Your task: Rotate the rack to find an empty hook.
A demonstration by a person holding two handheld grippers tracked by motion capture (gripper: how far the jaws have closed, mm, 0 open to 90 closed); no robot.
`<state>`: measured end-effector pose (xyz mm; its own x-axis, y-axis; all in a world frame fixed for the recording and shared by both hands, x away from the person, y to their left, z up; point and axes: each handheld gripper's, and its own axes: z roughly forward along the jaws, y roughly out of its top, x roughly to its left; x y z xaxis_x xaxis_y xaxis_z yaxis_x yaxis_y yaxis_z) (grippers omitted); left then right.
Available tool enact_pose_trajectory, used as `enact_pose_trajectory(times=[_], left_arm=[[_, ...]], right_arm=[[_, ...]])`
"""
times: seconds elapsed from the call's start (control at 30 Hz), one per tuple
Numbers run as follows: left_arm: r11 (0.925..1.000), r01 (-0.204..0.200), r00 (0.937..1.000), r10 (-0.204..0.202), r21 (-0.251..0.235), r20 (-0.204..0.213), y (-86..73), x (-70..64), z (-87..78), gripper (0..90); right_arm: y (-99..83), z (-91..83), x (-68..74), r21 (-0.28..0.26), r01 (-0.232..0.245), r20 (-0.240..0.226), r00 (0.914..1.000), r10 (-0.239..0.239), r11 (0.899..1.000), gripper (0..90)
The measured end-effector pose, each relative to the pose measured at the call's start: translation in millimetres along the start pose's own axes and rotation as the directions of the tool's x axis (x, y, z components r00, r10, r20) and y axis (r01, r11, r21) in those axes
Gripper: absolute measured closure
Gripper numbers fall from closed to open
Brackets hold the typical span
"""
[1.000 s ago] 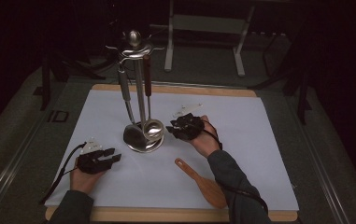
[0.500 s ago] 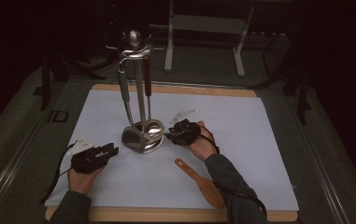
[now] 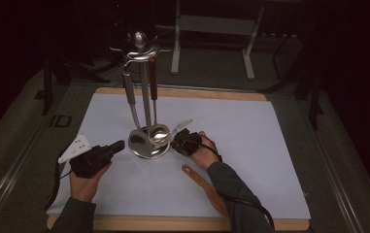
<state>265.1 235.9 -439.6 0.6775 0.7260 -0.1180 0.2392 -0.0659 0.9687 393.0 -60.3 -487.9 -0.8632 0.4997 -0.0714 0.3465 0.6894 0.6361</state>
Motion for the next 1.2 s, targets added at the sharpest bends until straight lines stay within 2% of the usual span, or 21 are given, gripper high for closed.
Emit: enact_pose_trajectory(times=[0.03, 0.07, 0.1, 0.2, 0.27, 0.3, 0.4, 0.6, 0.73, 0.9, 1.1, 1.2], left_arm=[[1.0, 0.0, 1.0, 0.0, 0.0, 0.0, 0.0, 0.0, 0.0, 90.0], [0.9998, -0.018, 0.9998, 0.018, -0.01, 0.001, 9.6, -2.9, -0.4, 90.0], [0.9998, -0.018, 0.9998, 0.018, -0.01, 0.001, 9.6, -2.9, -0.4, 90.0], [0.9986, -0.045, 0.999, 0.045, -0.029, 0.004, 25.8, -7.1, 0.0, 90.0], [0.9982, -0.049, 0.9987, 0.05, -0.034, 0.008, 29.2, -7.7, 0.3, 90.0], [0.9975, -0.06, 0.9982, 0.06, -0.039, 0.006, 35.6, -8.4, 1.0, 90.0], [0.9968, -0.057, 0.9983, 0.057, -0.057, 0.005, 43.0, -8.2, 0.4, 90.0], [0.994, -0.06, 0.9981, 0.059, -0.091, -0.014, 56.5, -8.1, -4.8, 90.0], [0.9928, -0.075, 0.9971, 0.073, -0.094, -0.022, 65.6, -9.2, -5.2, 90.0], [0.9919, -0.087, 0.996, 0.085, -0.092, -0.027, 75.3, -10.0, -3.1, 90.0], [0.9875, -0.116, 0.9929, 0.113, -0.107, -0.038, 96.2, -13.7, -1.5, 90.0], [0.9837, -0.133, 0.9906, 0.128, -0.121, -0.05, 112.8, -16.7, 0.4, 90.0]], right_arm=[[0.0, 0.0, 0.0, 0.0, 0.0, 0.0, 1.0, 0.0, 1.0, 90.0], [0.6, 7.2, 3.6, 0.007, 0.004, -0.002, 1.0, -0.004, 1.0, 90.0], [0.6, 7.2, 3.6, 0.007, 0.004, -0.002, 1.0, -0.004, 1.0, 90.0], [1.2, 20.7, 9.4, 0.021, 0.007, -0.01, 0.9999, -0.007, 1.0, 90.0], [1.5, 23.3, 10.3, 0.017, 0.007, -0.009, 0.9999, -0.007, 1.0, 90.0], [2.7, 27.6, 11.4, 0.01, -0.006, -0.011, 0.9999, 0.006, 1.0, 90.0], [3.4, 33.6, 10.6, 0.01, -0.013, -0.006, 0.9999, 0.013, 1.0, 90.0], [-3.6, 38.5, 8.0, 0.002, -0.046, 0.0, 0.9989, 0.046, 0.999, 90.0], [-6.8, 40.3, 5.6, -0.018, -0.072, -0.01, 0.9974, 0.072, 0.997, 90.0], [-6.7, 41.3, 4.8, -0.023, -0.079, -0.02, 0.9967, 0.078, 0.997, 90.0], [-7.5, 42.2, 3.2, -0.033, -0.106, -0.035, 0.9939, 0.104, 0.994, 90.0], [-7.4, 42.4, 0.5, -0.029, -0.126, -0.051, 0.9909, 0.125, 0.992, 90.0]])
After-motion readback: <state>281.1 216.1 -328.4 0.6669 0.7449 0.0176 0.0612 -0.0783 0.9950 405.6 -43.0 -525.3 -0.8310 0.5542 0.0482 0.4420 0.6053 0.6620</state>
